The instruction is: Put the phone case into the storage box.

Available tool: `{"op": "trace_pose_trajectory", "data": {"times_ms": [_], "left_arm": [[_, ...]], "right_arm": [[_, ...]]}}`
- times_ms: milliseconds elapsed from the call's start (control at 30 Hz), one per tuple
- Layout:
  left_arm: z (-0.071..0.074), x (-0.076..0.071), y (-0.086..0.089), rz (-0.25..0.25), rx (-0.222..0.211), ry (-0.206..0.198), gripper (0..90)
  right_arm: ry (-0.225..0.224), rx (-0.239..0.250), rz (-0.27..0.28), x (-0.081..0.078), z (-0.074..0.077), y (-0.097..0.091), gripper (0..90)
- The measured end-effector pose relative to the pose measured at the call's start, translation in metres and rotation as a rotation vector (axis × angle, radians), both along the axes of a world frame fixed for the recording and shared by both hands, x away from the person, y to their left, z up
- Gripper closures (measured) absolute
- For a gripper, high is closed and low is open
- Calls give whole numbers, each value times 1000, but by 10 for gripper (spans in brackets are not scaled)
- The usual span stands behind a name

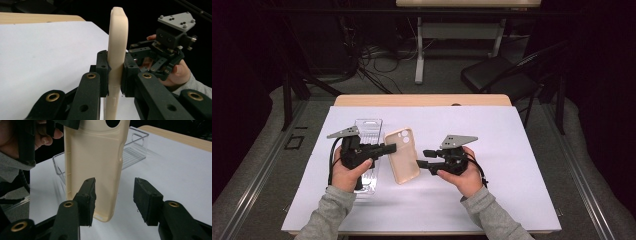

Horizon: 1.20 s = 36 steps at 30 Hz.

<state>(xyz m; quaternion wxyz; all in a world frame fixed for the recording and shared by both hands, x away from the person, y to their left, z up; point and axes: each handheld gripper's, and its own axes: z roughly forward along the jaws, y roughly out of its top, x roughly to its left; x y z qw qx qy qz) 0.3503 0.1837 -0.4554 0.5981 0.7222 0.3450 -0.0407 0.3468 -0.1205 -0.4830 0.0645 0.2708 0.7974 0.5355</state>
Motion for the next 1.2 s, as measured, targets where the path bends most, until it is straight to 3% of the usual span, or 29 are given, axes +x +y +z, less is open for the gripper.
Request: {"op": "trace_pose_trajectory", "data": {"times_ms": [333,600,1200], "left_arm": [[1,-3,-5,-37,-7,-2,800],[2,-4,-7,-59,-17,-2,800],[1,-5,-10,-80,-12,-2,800]], "right_arm": [[26,6,28,1,-1,-2,583],[57,37,54,2,-1,-3,627],[87,52,82,3,-2,-2,697]]}}
